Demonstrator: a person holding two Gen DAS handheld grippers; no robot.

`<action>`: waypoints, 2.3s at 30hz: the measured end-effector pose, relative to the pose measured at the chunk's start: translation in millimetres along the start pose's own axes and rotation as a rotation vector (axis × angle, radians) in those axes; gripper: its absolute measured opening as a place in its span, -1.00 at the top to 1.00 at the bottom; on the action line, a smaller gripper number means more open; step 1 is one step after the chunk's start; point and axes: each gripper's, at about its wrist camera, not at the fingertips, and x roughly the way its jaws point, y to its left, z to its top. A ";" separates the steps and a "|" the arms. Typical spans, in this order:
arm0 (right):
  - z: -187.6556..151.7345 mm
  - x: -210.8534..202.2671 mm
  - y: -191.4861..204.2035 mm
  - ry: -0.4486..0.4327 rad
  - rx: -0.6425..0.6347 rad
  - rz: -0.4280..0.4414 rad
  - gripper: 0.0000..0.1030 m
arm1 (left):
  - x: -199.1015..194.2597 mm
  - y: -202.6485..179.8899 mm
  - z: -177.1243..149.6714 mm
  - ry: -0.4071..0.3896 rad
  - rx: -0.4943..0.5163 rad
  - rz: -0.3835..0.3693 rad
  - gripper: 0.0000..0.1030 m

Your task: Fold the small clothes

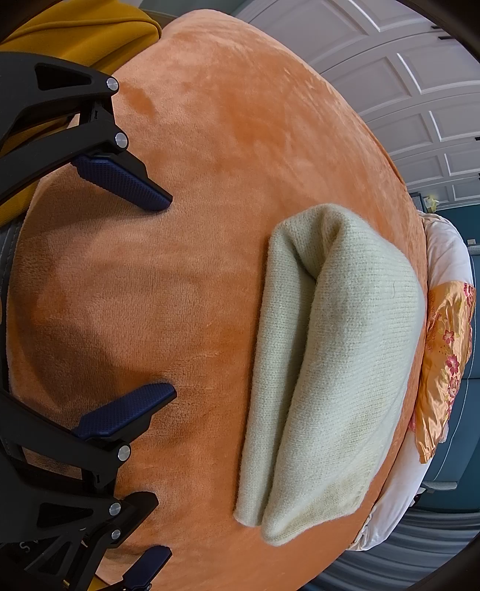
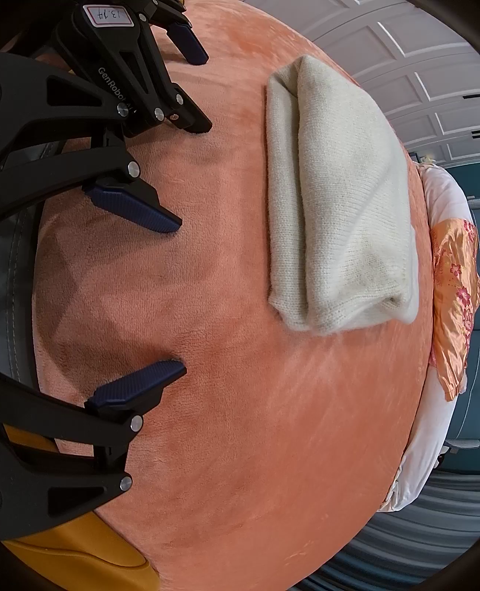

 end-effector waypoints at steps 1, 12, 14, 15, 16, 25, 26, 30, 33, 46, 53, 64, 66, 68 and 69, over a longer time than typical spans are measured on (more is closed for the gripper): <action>0.0 0.1 -0.2 0.000 0.000 0.000 -0.36 | 0.0 0.1 0.1 0.000 0.000 0.000 -0.80; -3.6 -1.2 2.0 -0.012 -0.002 -0.005 -0.36 | -0.5 2.1 1.5 -0.008 0.002 0.005 -0.80; -3.3 -1.5 1.1 -0.012 -0.004 -0.004 -0.36 | -0.1 3.3 2.4 -0.008 0.002 0.006 -0.80; -3.4 -1.8 1.2 -0.012 -0.004 -0.004 -0.36 | -0.4 2.2 1.6 -0.008 0.002 0.005 -0.80; -3.5 -1.7 1.4 -0.011 -0.003 -0.004 -0.36 | -0.4 2.0 1.4 -0.008 0.002 0.005 -0.80; -3.1 -1.5 0.5 -0.010 -0.004 -0.005 -0.36 | -0.1 3.4 2.3 -0.006 0.004 0.005 -0.80; -3.1 -1.6 0.6 -0.010 -0.004 -0.005 -0.36 | 0.3 4.4 2.7 -0.006 0.005 0.005 -0.80; -3.1 -1.7 0.7 -0.009 -0.004 -0.006 -0.36 | 0.1 3.1 2.0 -0.006 0.005 0.005 -0.80; -3.4 -1.6 0.7 -0.010 -0.003 -0.006 -0.36 | 0.3 3.7 2.4 -0.006 0.005 0.005 -0.80; -3.5 -1.9 0.3 -0.008 -0.004 -0.008 -0.36 | 0.1 3.0 2.1 -0.006 0.005 0.006 -0.80; -4.2 -2.7 0.4 -0.007 -0.004 -0.009 -0.35 | 0.3 3.5 2.5 -0.007 0.005 0.006 -0.80; -3.7 -2.4 0.1 -0.008 -0.004 -0.008 -0.35 | 0.1 2.9 2.3 -0.006 0.005 0.007 -0.80; -3.7 -2.3 -0.2 -0.007 -0.005 -0.008 -0.36 | 0.3 3.8 2.7 -0.007 0.005 0.006 -0.80; -3.2 -2.1 0.0 -0.008 -0.005 -0.008 -0.35 | -0.9 3.7 3.5 -0.004 0.006 0.008 -0.79; -3.0 -3.6 0.0 -0.006 -0.006 -0.012 -0.35 | -2.1 2.0 3.1 -0.002 0.008 0.012 -0.79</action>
